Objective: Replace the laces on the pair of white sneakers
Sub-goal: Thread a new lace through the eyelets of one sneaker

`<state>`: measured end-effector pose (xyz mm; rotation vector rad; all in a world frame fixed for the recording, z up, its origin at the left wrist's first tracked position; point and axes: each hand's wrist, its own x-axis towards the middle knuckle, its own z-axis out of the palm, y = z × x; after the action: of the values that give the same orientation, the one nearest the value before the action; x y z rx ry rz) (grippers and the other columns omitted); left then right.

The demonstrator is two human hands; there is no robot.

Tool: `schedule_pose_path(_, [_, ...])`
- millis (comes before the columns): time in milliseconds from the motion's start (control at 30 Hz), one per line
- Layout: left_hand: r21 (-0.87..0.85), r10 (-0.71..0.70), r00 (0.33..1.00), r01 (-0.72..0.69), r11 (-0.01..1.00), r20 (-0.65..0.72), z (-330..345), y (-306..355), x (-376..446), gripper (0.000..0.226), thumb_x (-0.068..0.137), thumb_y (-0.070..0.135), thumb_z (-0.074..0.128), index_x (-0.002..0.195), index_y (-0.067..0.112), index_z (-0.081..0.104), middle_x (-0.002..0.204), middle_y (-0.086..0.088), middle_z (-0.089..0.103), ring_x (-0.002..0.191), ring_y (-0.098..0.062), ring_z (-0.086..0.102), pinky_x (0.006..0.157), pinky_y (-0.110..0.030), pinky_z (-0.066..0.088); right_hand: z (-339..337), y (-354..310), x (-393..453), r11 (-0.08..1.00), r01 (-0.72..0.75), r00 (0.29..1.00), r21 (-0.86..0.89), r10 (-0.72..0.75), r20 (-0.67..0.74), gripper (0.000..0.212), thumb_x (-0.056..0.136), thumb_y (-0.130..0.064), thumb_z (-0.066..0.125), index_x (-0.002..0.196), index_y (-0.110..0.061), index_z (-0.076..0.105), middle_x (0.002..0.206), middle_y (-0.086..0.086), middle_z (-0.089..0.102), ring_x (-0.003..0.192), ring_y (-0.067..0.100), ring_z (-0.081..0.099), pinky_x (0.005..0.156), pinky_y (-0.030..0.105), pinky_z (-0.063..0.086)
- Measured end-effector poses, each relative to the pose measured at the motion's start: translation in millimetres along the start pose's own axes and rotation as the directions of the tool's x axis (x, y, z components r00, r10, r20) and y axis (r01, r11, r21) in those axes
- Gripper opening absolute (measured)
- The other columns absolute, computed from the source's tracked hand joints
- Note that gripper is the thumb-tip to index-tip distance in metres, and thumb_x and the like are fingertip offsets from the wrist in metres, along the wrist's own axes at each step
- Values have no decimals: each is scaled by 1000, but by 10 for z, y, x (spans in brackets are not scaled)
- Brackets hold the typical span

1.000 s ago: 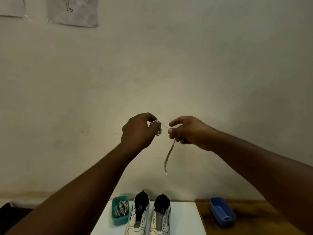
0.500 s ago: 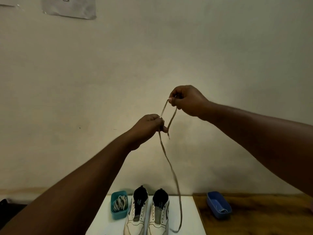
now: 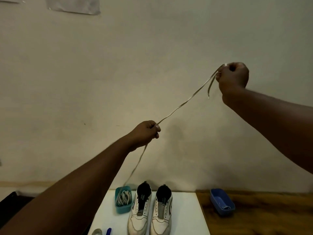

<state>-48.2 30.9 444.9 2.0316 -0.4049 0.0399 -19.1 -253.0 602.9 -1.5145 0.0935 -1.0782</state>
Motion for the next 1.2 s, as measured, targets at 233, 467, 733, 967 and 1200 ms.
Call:
schedule_pose_path(233, [-180,85,994,-97,979,-71,31,214,80,28,107,37,48,103,20,70,87,1,66,105,-24,72,83,-33,47,-41,453,-666,872,138,821,-470,165,547,37,94,-27,72,129,-18,64,117,7,67,90,20,67,73,31,53])
schedule_pose_path(467, [-149,87,996,-84,985,13,220,235,82,27,107,32,49,105,13,69,83,2,69,86,-13,72,76,-30,48,113,774,-1383,937,125,408,-327,252,877,17,104,-16,57,112,-10,71,100,8,72,82,17,69,76,27,59])
schedule_pose_path(733, [-161,-131,987,144,976,87,292,-553,-182,24,105,33,54,105,15,68,86,-3,60,101,-22,74,87,-35,50,-53,1325,-901,930,-272,827,-249,358,433,26,96,7,52,83,-7,69,75,11,63,65,21,61,68,31,59])
schedule_pose_path(967, [-132,-303,945,319,939,125,532,-1266,-419,23,104,30,54,102,14,69,84,-4,59,85,-14,75,70,-31,40,-262,1892,-740,869,-436,839,-234,487,241,23,89,10,49,76,-6,58,71,11,45,55,18,49,56,27,47])
schedule_pose_path(1200, [-123,-404,909,414,902,100,724,-1566,-574,31,103,36,57,92,12,71,59,7,61,84,-22,67,50,-20,38,-413,2450,-1006,662,-374,850,-650,525,47,27,98,-10,50,119,-10,66,99,1,61,108,20,66,80,22,54])
